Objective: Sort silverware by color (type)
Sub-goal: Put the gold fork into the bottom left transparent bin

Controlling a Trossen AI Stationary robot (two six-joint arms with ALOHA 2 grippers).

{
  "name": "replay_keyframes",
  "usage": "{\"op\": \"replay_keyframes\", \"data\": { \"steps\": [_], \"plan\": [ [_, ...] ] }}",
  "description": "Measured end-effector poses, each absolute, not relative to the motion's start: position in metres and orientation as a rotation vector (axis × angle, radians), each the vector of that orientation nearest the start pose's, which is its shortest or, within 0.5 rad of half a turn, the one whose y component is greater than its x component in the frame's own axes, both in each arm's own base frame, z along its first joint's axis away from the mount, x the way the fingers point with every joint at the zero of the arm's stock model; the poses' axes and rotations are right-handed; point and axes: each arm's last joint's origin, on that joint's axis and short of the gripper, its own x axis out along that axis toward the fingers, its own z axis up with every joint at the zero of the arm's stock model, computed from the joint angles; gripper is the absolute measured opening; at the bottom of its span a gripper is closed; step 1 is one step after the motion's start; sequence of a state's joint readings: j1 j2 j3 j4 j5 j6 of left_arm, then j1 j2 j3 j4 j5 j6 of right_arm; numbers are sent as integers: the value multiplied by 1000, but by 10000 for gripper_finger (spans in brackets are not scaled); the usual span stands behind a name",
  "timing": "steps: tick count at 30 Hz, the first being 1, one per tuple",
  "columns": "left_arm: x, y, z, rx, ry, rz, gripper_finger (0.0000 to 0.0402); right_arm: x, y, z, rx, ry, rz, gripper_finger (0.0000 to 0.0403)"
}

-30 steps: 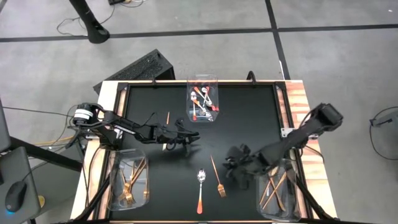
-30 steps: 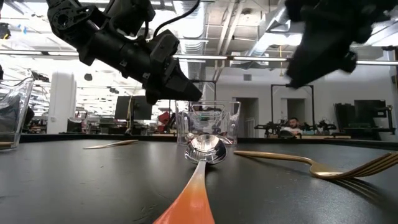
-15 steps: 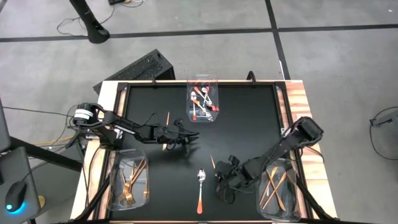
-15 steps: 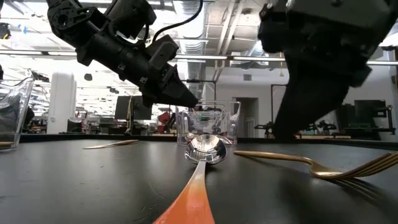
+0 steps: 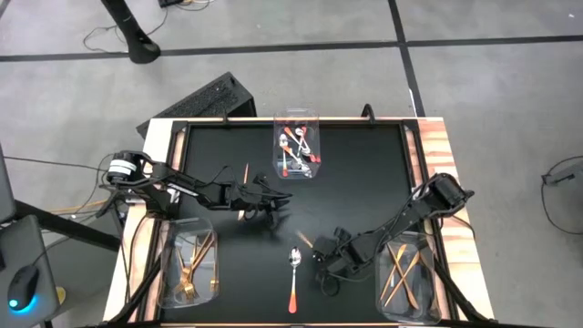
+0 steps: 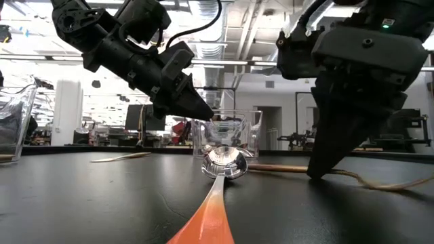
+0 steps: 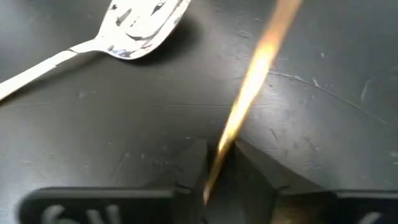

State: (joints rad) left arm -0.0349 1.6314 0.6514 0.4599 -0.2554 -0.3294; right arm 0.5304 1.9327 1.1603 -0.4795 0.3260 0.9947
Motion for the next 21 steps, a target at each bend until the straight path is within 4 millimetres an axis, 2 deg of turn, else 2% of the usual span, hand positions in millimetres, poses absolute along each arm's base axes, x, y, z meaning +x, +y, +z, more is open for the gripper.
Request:
{"op": "replay_keyframes", "data": {
  "steps": [3,5,12,15,17,21],
  "plan": [
    [305,-3,149,-247,475,293,71,315,170,132,354,1102,-404,39],
    [306,-4,149,-248,476,288,71,314,168,132,345,1115,-416,16],
    [307,-9,151,-212,471,225,71,315,161,132,308,1087,-467,19],
    [307,-13,153,-183,453,201,71,311,155,136,261,1034,-555,11],
    [308,-16,155,-169,435,187,71,306,149,142,253,987,-657,10],
    [310,-19,158,-154,398,171,71,287,138,167,240,869,-859,9]
  ]
}}
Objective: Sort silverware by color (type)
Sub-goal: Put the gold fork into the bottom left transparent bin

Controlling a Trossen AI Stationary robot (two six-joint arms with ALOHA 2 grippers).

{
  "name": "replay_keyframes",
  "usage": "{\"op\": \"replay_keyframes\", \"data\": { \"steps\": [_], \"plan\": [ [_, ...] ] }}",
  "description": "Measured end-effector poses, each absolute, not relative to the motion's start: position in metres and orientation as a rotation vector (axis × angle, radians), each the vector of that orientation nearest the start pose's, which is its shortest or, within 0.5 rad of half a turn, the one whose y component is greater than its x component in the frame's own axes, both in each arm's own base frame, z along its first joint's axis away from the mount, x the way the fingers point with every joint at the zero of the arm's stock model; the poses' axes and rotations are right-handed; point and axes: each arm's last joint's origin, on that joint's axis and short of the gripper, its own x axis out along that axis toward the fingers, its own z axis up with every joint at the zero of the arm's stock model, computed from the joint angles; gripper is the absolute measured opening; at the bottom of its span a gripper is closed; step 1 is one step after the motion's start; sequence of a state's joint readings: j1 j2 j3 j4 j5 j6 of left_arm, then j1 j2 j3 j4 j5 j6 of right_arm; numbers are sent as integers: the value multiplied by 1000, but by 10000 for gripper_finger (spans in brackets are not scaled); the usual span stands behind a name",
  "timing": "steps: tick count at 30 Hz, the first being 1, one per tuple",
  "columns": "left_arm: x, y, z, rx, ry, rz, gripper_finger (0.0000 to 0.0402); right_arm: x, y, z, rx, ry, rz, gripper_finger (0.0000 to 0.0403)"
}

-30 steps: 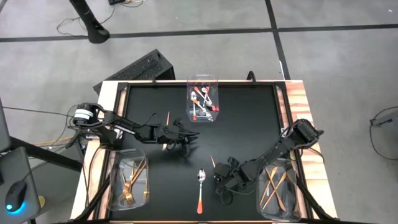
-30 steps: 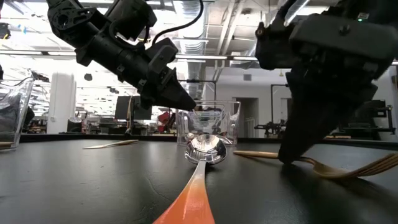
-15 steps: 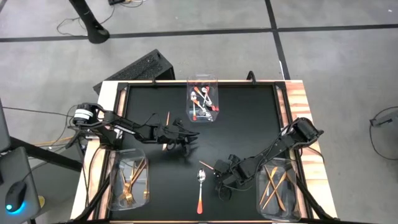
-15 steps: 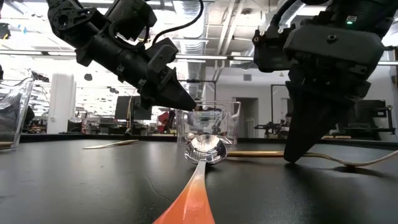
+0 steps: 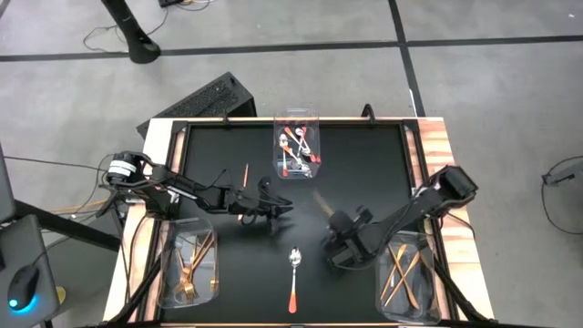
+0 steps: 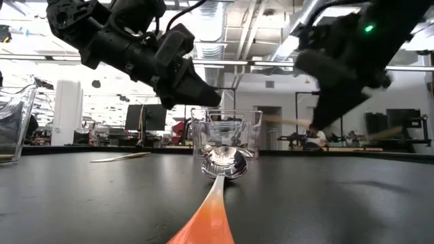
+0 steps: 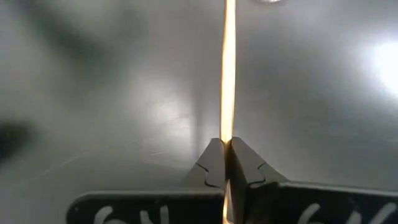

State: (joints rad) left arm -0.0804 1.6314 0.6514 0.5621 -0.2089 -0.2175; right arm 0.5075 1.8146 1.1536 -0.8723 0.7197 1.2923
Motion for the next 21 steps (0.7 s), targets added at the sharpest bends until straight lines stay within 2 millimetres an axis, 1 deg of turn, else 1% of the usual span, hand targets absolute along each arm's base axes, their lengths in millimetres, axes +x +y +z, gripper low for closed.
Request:
{"op": "replay_keyframes", "data": {
  "steps": [4,6,8,11,15,18,21],
  "plan": [
    [310,-20,159,-152,387,167,71,273,135,190,214,740,-910,8],
    [310,-20,159,-152,383,166,71,269,136,202,180,672,-889,8],
    [311,-20,161,-157,362,157,71,270,139,210,151,621,-850,8],
    [313,-21,168,-155,297,115,71,275,146,217,110,550,-790,8],
    [317,-24,182,-131,154,25,77,286,152,222,55,493,-735,9],
    [318,-24,190,-119,70,-8,97,290,154,224,32,460,-723,9],
    [318,-24,194,-119,30,-10,129,293,155,227,3,415,-734,9]
  ]
}}
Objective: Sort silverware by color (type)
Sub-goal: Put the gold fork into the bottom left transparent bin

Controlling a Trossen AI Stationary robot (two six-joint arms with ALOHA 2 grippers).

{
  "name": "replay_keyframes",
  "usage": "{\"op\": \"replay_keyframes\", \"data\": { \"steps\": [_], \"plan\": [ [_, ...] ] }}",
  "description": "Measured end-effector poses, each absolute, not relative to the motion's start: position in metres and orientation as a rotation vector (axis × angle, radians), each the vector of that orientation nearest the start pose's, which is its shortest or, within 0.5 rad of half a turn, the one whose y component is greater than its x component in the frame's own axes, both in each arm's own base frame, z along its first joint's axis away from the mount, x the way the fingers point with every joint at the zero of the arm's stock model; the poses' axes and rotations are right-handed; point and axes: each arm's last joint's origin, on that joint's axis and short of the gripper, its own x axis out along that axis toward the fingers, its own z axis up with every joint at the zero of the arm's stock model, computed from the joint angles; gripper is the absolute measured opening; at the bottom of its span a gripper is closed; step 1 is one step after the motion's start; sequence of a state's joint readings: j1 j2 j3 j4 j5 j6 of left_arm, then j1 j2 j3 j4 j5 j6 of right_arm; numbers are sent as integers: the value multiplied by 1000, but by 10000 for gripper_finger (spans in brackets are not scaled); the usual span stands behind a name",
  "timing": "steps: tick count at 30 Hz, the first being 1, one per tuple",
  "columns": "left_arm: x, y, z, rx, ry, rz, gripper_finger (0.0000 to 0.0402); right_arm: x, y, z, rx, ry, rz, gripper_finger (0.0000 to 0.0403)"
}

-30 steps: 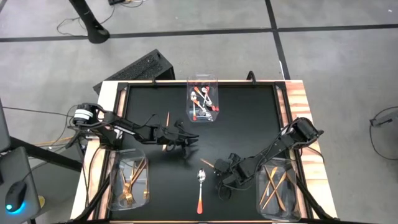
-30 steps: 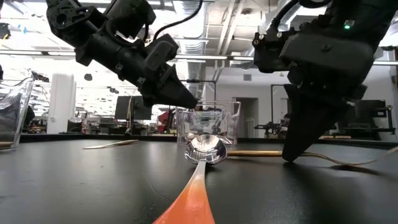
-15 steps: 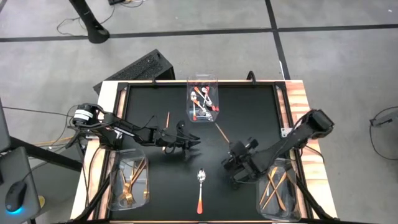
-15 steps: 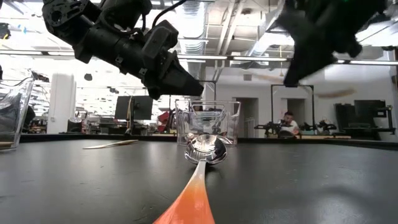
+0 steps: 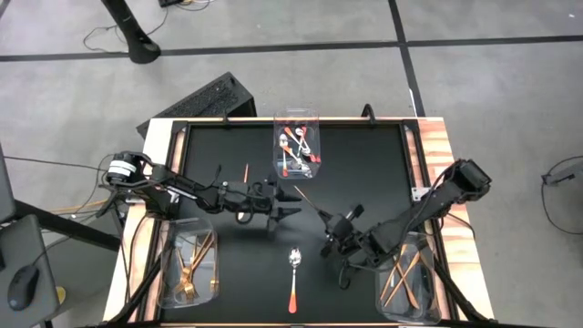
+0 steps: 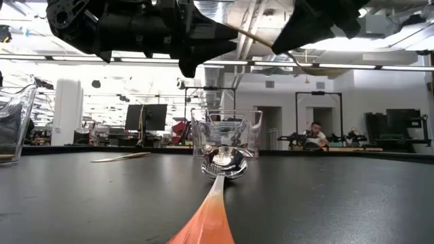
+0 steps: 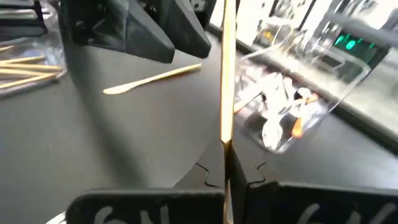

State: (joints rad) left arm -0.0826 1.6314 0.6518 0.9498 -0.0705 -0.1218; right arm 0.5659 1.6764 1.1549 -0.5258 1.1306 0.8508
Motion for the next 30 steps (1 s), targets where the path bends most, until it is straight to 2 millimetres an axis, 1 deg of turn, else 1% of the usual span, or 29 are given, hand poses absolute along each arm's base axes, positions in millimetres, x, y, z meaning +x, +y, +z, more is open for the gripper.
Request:
{"op": "replay_keyframes", "data": {
  "steps": [4,7,10,16,19,22,30],
  "plan": [
    [318,-23,196,-115,11,24,179,297,157,231,-37,384,-725,9],
    [318,-20,198,-118,-10,40,206,301,157,233,-61,376,-710,9],
    [318,-20,202,-120,-55,22,215,305,156,235,-88,376,-701,9],
    [320,-22,211,-115,-115,-49,215,308,154,237,-129,383,-695,10],
    [322,-23,215,-113,-128,-67,198,309,154,238,-139,380,-689,10],
    [324,-23,218,-97,-137,-72,163,309,154,238,-149,383,-686,10],
    [325,-21,216,-101,-110,-73,20,308,155,238,-165,388,-685,11]
  ]
}}
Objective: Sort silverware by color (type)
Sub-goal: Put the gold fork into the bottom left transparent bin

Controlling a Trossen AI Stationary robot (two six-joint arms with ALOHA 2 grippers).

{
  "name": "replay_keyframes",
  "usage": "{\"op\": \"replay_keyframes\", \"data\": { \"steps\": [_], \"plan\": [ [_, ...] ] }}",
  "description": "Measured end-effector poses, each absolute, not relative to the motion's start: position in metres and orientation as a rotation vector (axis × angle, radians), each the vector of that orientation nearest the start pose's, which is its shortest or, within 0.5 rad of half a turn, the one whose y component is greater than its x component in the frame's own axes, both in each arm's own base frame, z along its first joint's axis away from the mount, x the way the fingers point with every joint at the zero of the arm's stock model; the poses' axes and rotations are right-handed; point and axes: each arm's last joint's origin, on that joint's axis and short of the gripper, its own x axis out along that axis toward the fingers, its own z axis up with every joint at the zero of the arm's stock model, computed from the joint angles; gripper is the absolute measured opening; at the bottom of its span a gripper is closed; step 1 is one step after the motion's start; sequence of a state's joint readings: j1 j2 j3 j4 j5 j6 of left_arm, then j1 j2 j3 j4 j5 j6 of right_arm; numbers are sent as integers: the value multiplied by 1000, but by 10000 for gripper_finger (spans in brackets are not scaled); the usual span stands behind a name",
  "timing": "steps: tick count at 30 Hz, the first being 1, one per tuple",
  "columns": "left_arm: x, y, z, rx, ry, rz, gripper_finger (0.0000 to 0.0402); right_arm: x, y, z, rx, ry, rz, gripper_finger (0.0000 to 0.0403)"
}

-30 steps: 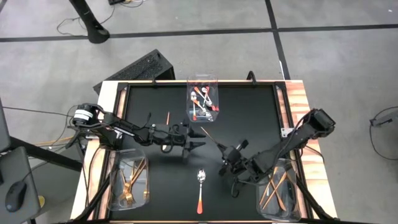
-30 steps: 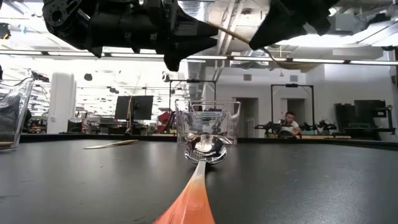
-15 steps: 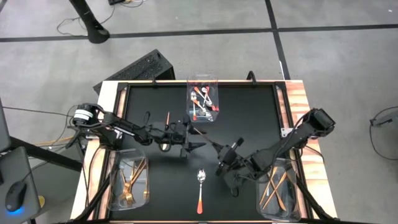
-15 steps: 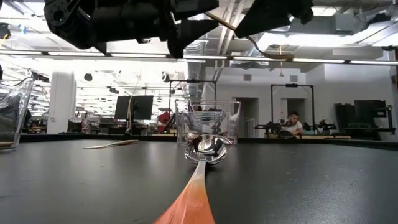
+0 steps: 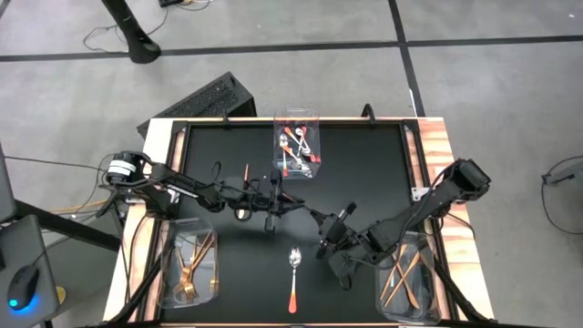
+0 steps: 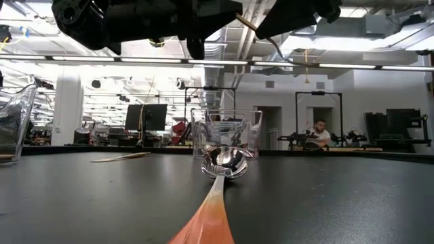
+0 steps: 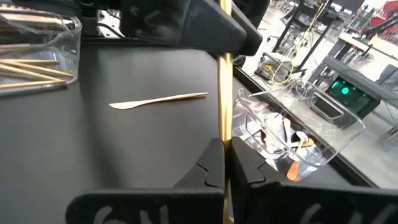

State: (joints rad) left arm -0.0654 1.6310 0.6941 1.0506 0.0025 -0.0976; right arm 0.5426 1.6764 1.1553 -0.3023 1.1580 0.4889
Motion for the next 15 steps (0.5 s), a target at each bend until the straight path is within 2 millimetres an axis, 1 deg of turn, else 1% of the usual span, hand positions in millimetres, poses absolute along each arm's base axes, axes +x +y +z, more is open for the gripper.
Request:
{"op": "replay_keyframes", "data": {
  "steps": [1,4,8,10,12,15],
  "plan": [
    [325,-21,216,-108,-108,-75,14,308,155,238,-165,389,-684,11],
    [325,-21,215,-124,-93,-82,14,309,154,238,-154,396,-676,16],
    [325,-23,209,-124,-26,-90,12,312,148,235,-67,421,-653,50],
    [325,-24,201,-122,50,-78,11,313,146,235,-23,421,-654,74],
    [324,-25,189,-129,158,-69,10,313,145,235,-6,427,-654,97],
    [317,-25,184,-153,290,-42,9,313,146,234,13,438,-641,128]
  ]
}}
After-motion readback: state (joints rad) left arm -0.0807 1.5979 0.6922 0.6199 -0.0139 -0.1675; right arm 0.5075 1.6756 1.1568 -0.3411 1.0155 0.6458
